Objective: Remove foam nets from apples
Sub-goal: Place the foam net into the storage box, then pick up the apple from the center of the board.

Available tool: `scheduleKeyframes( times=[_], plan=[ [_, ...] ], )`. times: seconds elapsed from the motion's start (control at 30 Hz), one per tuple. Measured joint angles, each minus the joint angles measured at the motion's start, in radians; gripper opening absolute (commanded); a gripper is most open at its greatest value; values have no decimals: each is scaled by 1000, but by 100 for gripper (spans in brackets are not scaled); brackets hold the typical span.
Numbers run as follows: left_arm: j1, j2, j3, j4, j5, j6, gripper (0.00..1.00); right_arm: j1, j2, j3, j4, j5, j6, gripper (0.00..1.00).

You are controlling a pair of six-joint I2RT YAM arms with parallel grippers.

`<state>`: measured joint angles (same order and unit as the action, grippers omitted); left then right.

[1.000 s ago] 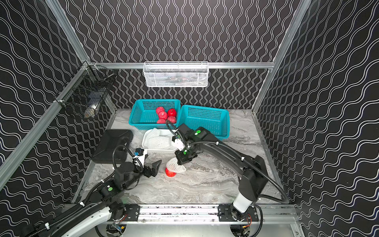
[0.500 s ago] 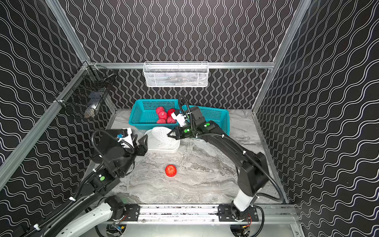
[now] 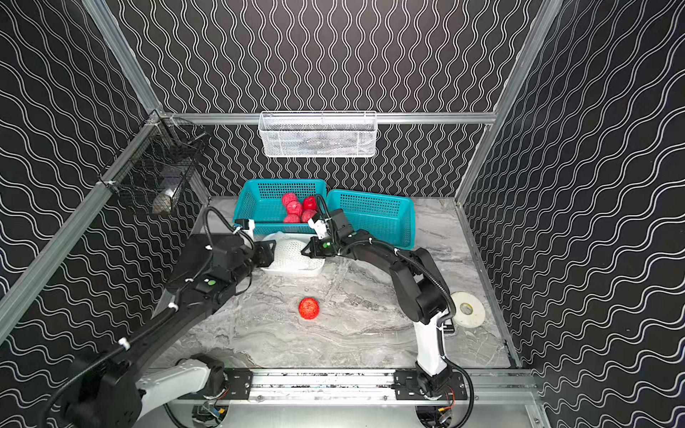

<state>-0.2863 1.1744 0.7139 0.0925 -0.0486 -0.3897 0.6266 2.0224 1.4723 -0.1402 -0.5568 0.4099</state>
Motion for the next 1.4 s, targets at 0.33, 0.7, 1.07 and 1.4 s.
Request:
scheduleKeyframes(
  times=[0.33, 0.7, 1.07, 1.4],
  plan=[
    [-19, 259, 51, 29, 61, 54, 54, 0, 40, -8, 0, 72, -29, 0],
    [-29, 443, 141, 11, 97, 82, 56, 1, 6, -27, 3, 71, -39, 35],
    [-30, 500, 174, -16, 108, 83, 57, 1, -308, -182, 42, 97, -78, 100],
    [-30, 539, 204, -42, 111, 90, 57, 1, -658, -451, 73, 257, -113, 100]
  ],
)
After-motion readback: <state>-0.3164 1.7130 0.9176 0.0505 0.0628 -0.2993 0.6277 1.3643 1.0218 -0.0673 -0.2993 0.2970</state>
